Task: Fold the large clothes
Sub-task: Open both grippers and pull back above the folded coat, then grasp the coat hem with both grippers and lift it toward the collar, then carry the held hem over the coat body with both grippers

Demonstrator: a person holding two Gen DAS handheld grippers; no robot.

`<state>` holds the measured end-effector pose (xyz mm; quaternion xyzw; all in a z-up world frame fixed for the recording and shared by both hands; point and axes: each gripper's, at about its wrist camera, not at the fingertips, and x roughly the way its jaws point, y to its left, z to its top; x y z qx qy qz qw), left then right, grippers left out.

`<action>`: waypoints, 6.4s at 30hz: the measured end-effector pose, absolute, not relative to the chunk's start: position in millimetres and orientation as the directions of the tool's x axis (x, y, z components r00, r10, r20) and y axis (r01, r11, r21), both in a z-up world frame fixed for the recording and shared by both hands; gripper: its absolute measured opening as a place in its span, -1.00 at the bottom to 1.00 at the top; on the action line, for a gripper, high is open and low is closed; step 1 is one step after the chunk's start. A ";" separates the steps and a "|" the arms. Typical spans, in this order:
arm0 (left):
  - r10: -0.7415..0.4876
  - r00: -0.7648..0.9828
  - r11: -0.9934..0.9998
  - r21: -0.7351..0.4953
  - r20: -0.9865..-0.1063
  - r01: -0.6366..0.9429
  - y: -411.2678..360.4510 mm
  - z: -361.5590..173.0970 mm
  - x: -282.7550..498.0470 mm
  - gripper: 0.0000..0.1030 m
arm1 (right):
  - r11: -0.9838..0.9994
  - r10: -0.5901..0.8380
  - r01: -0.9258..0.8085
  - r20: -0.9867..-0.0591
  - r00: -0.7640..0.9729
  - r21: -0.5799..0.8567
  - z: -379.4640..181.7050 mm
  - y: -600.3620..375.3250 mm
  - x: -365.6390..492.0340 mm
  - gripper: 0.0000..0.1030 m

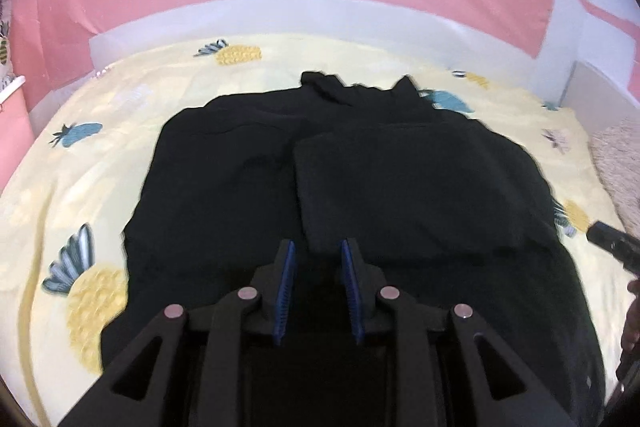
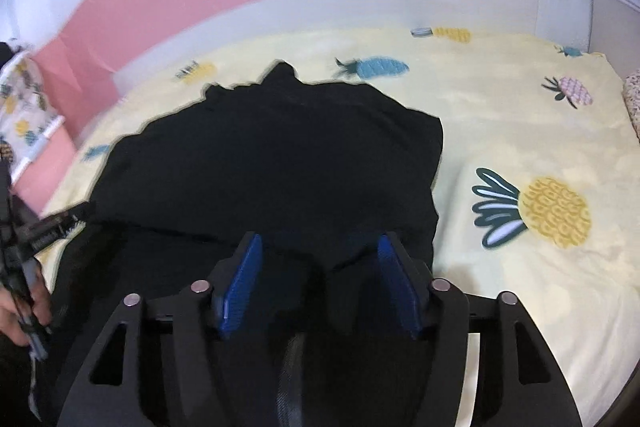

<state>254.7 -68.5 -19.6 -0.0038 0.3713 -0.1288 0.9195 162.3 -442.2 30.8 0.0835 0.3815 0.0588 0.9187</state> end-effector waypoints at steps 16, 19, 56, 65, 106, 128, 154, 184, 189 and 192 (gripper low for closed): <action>-0.327 0.709 0.938 -0.120 -0.624 0.326 -42.3 18.0 107.6 -0.32 | 0.994 0.068 -0.004 -0.571 0.818 0.112 87.1 -386.8 41.9 0.20; -0.328 0.718 0.939 -0.128 -0.614 0.320 -34.3 23.3 94.1 -0.27 | 0.994 0.069 -0.011 -0.562 0.825 0.105 92.1 -376.6 32.1 0.20; -0.211 0.669 0.978 -0.151 -0.713 0.147 15.8 -37.9 2.2 0.10 | 0.995 0.028 0.048 -0.702 0.712 0.089 11.8 -408.0 -89.1 0.20; -0.155 0.650 0.986 -0.158 -0.744 0.055 47.2 -56.0 26.2 0.22 | 0.980 0.045 0.118 -0.762 0.646 0.158 -17.1 -443.7 -69.6 0.37; -0.351 0.543 0.917 -0.398 -0.763 0.035 88.7 -102.0 33.3 -0.59 | 0.791 0.465 0.123 -0.720 0.515 0.599 -64.5 -483.5 -48.7 -0.52; -0.453 0.747 0.818 -0.559 -0.486 0.133 126.0 -2.3 40.2 -0.73 | 0.704 0.508 -0.032 -0.472 0.720 0.709 30.1 -512.4 -43.9 -0.60; -0.381 0.825 0.882 -0.431 -0.417 0.190 61.9 92.0 340.2 -0.71 | 0.774 0.408 -0.046 -0.441 0.799 0.632 116.0 -516.4 259.6 -0.58; -0.420 0.683 0.842 -0.537 -0.598 0.048 47.2 0.3 490.2 0.13 | 0.714 0.371 0.082 -0.475 0.798 0.696 38.4 -546.4 370.9 0.34; -0.287 0.810 0.863 -0.504 -0.511 -0.012 61.0 22.0 459.5 0.62 | 0.784 0.330 0.054 -0.490 0.807 0.618 49.1 -537.2 352.9 0.35; -0.351 0.767 0.876 -0.477 -0.537 0.067 42.5 12.9 452.2 0.62 | 0.852 0.329 0.019 -0.563 0.758 0.523 35.6 -513.1 356.2 0.35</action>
